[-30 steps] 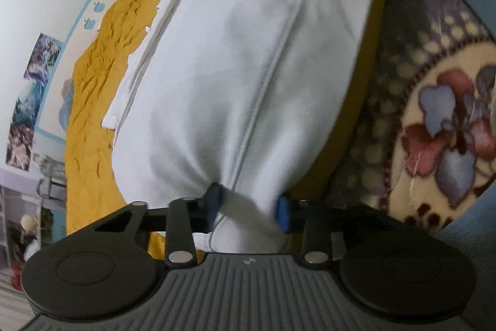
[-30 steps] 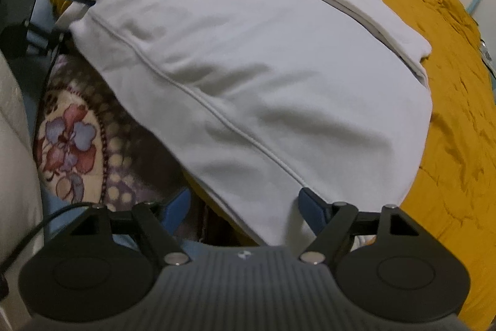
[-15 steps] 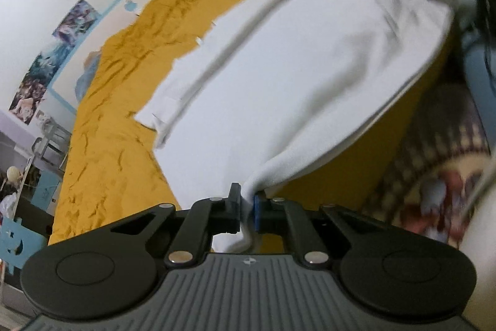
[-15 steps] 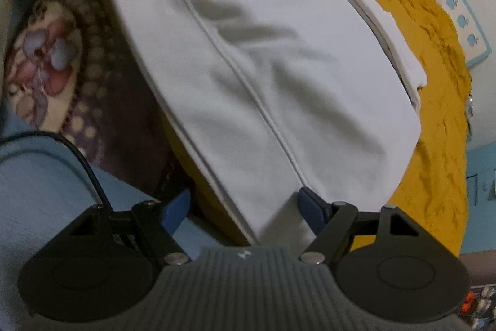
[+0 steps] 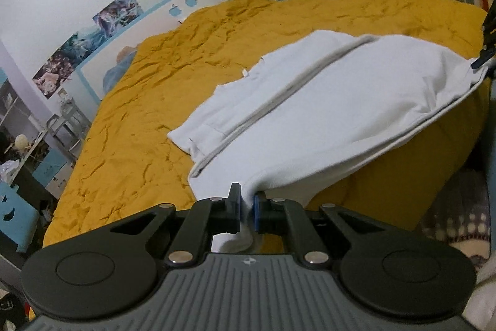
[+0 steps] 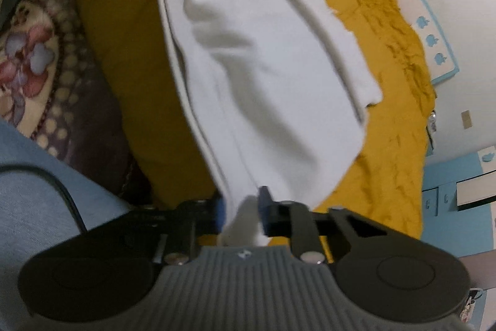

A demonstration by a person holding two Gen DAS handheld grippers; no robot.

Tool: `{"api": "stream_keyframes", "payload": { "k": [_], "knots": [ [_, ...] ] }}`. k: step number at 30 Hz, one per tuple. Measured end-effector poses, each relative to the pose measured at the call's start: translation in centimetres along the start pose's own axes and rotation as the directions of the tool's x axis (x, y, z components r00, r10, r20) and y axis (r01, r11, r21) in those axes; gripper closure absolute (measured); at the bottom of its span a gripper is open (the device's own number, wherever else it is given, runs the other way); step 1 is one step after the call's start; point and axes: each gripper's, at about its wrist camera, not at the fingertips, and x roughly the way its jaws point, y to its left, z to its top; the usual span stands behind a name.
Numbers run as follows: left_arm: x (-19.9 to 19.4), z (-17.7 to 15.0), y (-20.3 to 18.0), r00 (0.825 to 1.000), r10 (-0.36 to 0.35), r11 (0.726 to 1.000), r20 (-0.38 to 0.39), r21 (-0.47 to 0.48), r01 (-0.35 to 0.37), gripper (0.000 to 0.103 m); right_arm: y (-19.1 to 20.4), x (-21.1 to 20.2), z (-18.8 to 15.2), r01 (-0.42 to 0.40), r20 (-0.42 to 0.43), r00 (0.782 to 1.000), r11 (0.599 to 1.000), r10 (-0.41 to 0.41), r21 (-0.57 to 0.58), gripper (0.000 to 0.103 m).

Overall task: Fold small clothes
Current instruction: 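Lift the held edge with both tools and fold it over the sweatshirt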

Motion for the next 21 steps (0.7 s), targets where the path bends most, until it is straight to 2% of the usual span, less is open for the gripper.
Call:
{"api": "stream_keyframes", "payload": {
  "k": [2,10,16,21],
  "knots": [
    [-0.3,0.2,0.3,1.0,0.01,1.0,0.012,-0.011,-0.01,0.095,-1.1,-1.5,0.4,0.008,0.03,1.0,1.0,-0.009,0.018,0.103],
    [-1.1,2.3,2.4,0.995,0.053,0.995,0.09,-0.091,-0.044,0.095,-6.5,-6.0,2.6,0.112,0.106,0.986,0.986,-0.126,0.125,0.103],
    [-0.8,5.7,5.1,0.978,0.125,0.987,0.169,-0.123,-0.105,0.095,-11.4,-7.8,5.4,0.213,0.162,0.956,0.958,-0.245,0.193,0.103],
    [0.5,9.2,7.8,0.959,0.17,0.982,0.227,-0.121,-0.145,0.095,-15.8,-8.3,8.1,0.297,0.2,0.917,0.925,-0.346,0.237,0.103]
  ]
}}
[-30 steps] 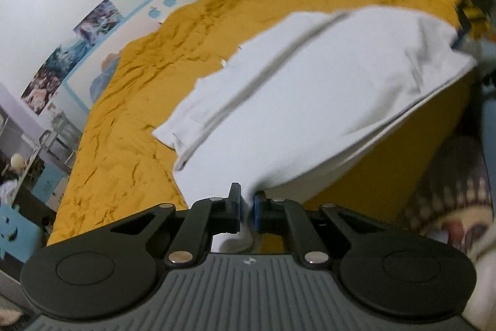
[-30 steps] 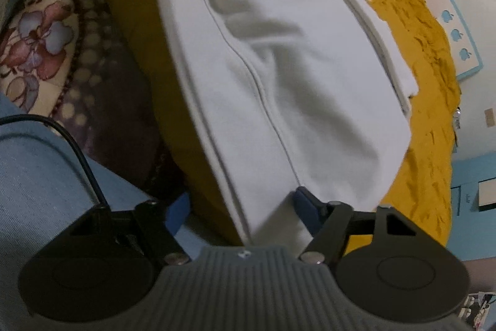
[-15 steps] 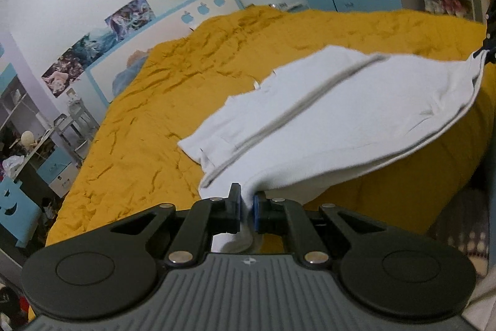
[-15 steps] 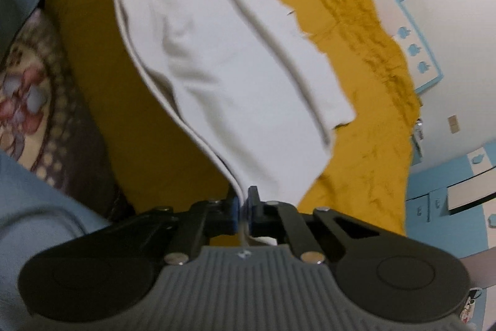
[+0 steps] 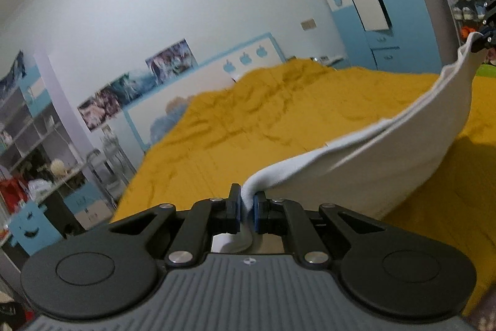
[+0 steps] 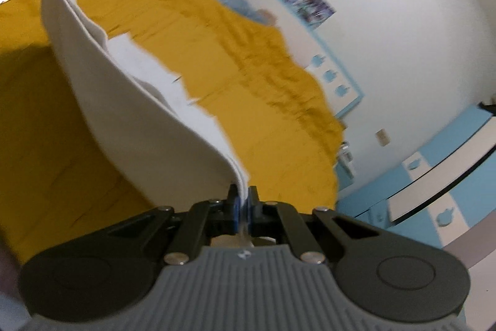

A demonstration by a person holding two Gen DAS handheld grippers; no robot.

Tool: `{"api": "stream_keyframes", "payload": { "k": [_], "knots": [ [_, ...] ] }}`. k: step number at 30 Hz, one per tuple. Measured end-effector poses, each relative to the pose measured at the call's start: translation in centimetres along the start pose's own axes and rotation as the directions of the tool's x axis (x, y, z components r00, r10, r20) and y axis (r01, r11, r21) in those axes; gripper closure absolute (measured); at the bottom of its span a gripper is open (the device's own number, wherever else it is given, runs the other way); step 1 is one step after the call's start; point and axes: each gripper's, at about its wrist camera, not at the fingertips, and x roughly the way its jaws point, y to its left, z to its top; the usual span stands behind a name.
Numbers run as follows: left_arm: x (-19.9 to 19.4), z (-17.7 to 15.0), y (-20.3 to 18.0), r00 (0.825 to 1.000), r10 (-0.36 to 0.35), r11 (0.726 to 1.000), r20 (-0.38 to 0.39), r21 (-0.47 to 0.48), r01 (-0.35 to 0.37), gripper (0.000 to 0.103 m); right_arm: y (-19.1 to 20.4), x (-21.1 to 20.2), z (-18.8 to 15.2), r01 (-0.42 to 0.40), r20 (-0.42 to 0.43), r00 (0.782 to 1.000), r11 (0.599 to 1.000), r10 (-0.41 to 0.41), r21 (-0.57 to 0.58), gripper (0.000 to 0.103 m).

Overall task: Fold small clothes
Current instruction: 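Lift the held edge with both tools and fold it over the sweatshirt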

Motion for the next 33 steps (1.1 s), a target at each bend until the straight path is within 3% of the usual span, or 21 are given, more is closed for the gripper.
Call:
{"api": "stream_keyframes", "payload": {
  "k": [6,10,19,23,27,33],
  "knots": [
    [4.9,3.7,2.0,1.0,0.016,1.0,0.021,-0.02,-0.016,0.095,-5.0,3.9,4.0,0.044,0.047,0.998,0.992,-0.049,0.116,0.103],
    [8.6,5.2,3.1,1.0,0.016,0.999,0.014,-0.028,-0.015,0.095,-8.0,8.8,6.8,0.046,0.065,0.996,0.983,-0.058,0.176,0.103],
    [19.4,4.1,4.0,0.992,-0.024,0.999,-0.121,-0.041,0.019,0.095,-10.4,23.7,10.2,-0.029,0.035,0.999,0.963,0.02,0.269,0.103],
    [24.9,2.0,4.1,0.975,-0.079,0.993,-0.206,-0.102,0.059,0.095,-9.3,31.6,9.9,-0.073,-0.008,0.997,0.955,0.079,0.287,0.103],
    [29.6,-0.2,4.1,0.948,-0.14,0.979,-0.287,-0.182,0.089,0.095,-7.3,38.8,8.3,-0.116,-0.061,0.988,0.94,0.143,0.322,0.103],
    [35.1,-3.6,4.2,0.915,-0.193,0.959,-0.354,-0.267,0.099,0.093,-3.7,47.8,6.1,-0.154,-0.136,0.966,0.916,0.218,0.37,0.103]
  ]
}}
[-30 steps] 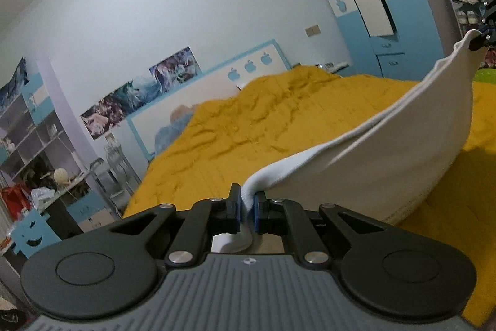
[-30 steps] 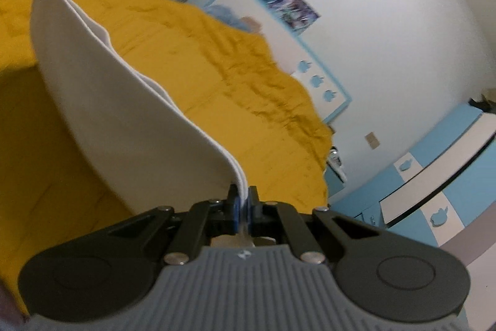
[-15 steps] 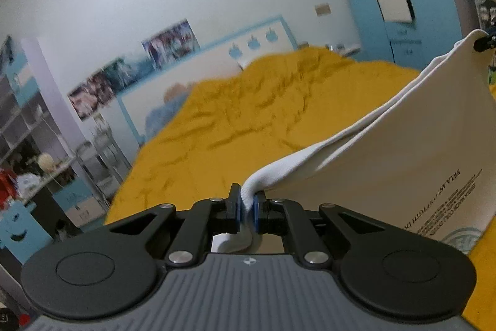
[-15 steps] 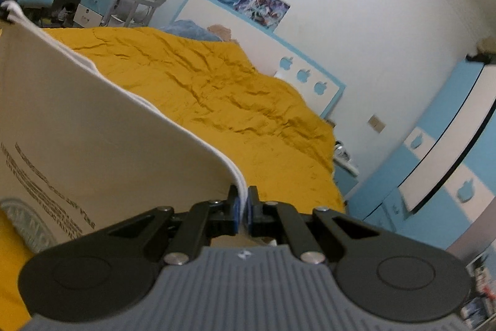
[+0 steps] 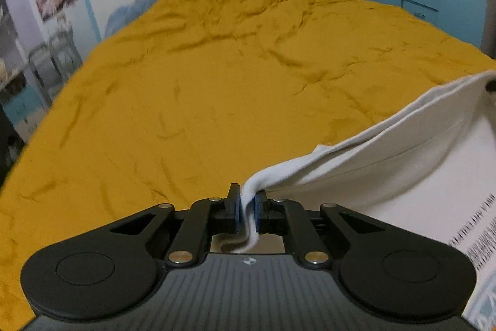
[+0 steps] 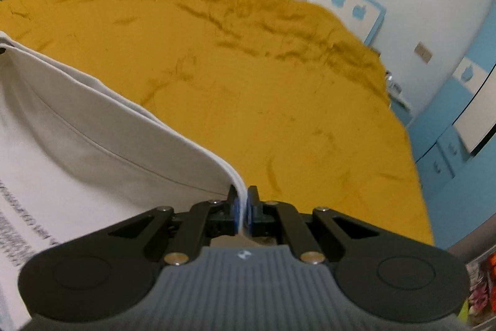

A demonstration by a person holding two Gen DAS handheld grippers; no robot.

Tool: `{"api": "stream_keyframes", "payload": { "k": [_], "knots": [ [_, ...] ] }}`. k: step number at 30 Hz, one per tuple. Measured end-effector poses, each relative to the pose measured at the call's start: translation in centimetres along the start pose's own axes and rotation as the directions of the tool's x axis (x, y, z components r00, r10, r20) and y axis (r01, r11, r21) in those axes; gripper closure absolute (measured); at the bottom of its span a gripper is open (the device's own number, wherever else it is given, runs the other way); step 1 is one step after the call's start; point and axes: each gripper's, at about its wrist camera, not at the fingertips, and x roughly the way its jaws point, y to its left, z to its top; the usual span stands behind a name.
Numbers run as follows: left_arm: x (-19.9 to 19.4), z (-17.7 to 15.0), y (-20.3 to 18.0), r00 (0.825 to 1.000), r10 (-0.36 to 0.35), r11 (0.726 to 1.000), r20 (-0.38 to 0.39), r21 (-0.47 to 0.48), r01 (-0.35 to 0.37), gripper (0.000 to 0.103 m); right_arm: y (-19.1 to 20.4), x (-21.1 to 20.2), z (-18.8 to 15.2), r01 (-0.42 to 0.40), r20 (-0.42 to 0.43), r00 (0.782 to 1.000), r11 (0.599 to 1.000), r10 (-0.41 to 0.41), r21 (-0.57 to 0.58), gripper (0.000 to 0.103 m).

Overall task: Fold small clothes
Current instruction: 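Lift the held edge with both tools and fold it over the sweatshirt, then lower the folded half and open both tools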

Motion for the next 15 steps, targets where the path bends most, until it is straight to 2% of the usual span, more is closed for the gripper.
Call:
{"api": "stream_keyframes", "payload": {
  "k": [3,6,9,10,11,13,15],
  "knots": [
    [1.6,-0.4,0.9,1.0,-0.013,0.998,-0.011,-0.056,0.013,0.084,0.4,3.6,-0.4,-0.006,-0.029,1.0,1.0,0.006,0.025,0.103],
    [2.5,-0.8,1.6,1.0,-0.016,0.996,-0.025,-0.09,0.013,0.077,0.2,5.4,-0.8,-0.015,-0.038,0.999,0.996,0.018,0.085,0.102],
    [1.9,-1.3,2.8,0.999,-0.038,0.992,-0.012,-0.121,0.036,0.068,-0.1,6.0,-0.7,-0.008,-0.023,1.0,0.99,0.012,0.141,0.087],
    [2.0,-1.1,3.2,1.0,-0.031,0.992,-0.005,-0.123,0.03,0.058,-0.3,5.9,-0.6,-0.005,-0.01,1.0,0.988,0.007,0.153,0.074],
    [1.8,-1.1,3.6,1.0,-0.005,0.992,0.006,-0.129,0.006,0.054,-0.2,5.7,-0.9,0.006,0.002,1.0,0.988,-0.006,0.155,0.064],
    [1.5,-1.0,4.9,0.999,0.052,0.985,0.016,-0.167,-0.049,0.054,-0.4,5.1,-1.1,0.036,0.024,0.999,0.987,-0.04,0.159,0.061],
    [0.6,-1.1,6.2,0.999,0.051,0.973,0.015,-0.224,-0.046,0.054,-1.1,4.4,-1.2,0.048,0.025,0.998,0.981,-0.054,0.186,0.061]
  ]
}}
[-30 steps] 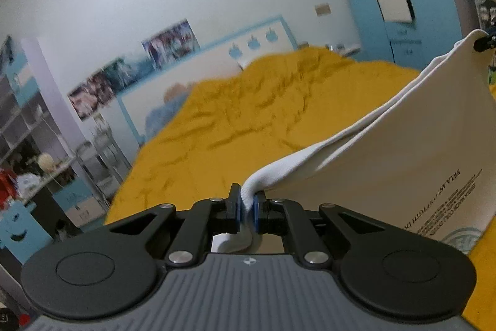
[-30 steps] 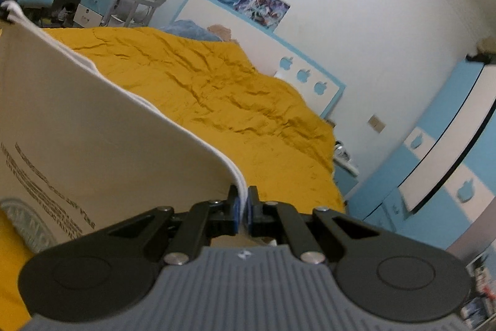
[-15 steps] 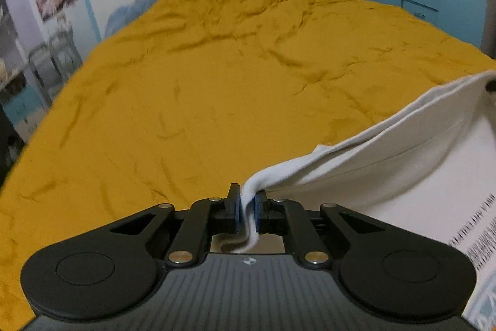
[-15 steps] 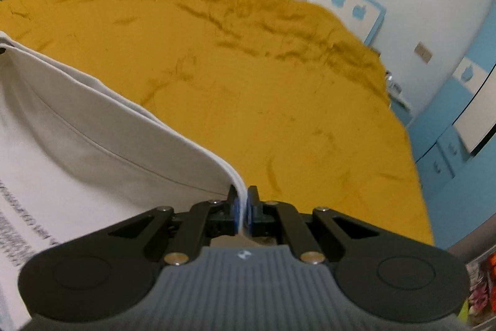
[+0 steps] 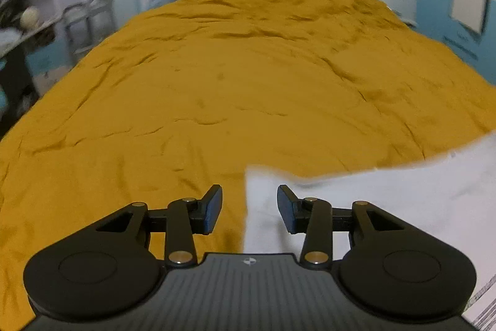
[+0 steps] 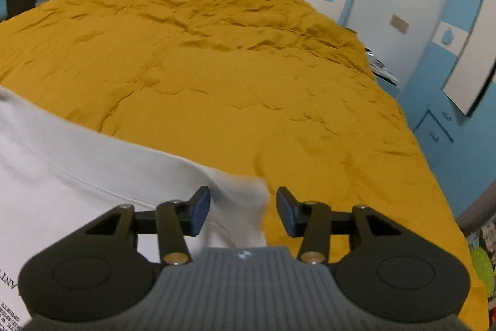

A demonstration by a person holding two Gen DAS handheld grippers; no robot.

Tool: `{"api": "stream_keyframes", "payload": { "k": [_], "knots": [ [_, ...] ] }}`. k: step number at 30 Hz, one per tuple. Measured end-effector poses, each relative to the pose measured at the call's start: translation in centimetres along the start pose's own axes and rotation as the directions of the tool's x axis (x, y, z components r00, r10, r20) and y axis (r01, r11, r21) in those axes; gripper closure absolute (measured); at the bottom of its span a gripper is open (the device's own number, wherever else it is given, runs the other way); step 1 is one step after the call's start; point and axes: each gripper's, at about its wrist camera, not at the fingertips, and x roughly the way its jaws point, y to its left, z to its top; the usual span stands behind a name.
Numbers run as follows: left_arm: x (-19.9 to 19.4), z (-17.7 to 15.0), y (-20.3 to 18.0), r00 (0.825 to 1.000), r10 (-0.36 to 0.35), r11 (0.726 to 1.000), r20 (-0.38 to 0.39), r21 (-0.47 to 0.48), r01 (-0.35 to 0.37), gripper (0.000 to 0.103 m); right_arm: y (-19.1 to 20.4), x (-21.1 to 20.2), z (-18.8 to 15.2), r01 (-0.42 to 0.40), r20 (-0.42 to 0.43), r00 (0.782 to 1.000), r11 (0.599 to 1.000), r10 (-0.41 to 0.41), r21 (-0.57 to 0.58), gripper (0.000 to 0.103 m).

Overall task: Fold small clothes
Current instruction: 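Lower the folded half and open both tools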

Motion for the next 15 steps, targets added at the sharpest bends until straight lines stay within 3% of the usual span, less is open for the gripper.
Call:
{"api": "stream_keyframes", "payload": {
  "k": [4,7,11,15],
  "knots": [
    [-2.1,0.0,1.6,0.999,-0.038,0.998,0.011,-0.056,0.039,0.054,-1.5,-2.0,-0.5,0.019,0.017,1.0,0.997,-0.021,0.073,0.061],
    [-3.6,-0.6,1.6,0.998,-0.061,0.996,0.006,-0.06,0.062,0.054,-2.2,-3.7,-1.3,-0.012,0.006,1.0,0.991,0.012,0.131,0.07],
    [-4.7,-1.6,0.2,0.992,-0.114,0.993,-0.054,-0.021,0.113,0.06,-1.5,-6.5,-3.4,-0.079,-0.042,0.995,0.98,0.088,0.181,0.074],
    [-7.6,-3.2,-1.4,0.993,-0.105,0.993,-0.062,0.05,0.108,0.061,0.2,-10.4,-5.8,-0.131,-0.07,0.987,0.976,0.145,0.175,0.074]
  ]
}}
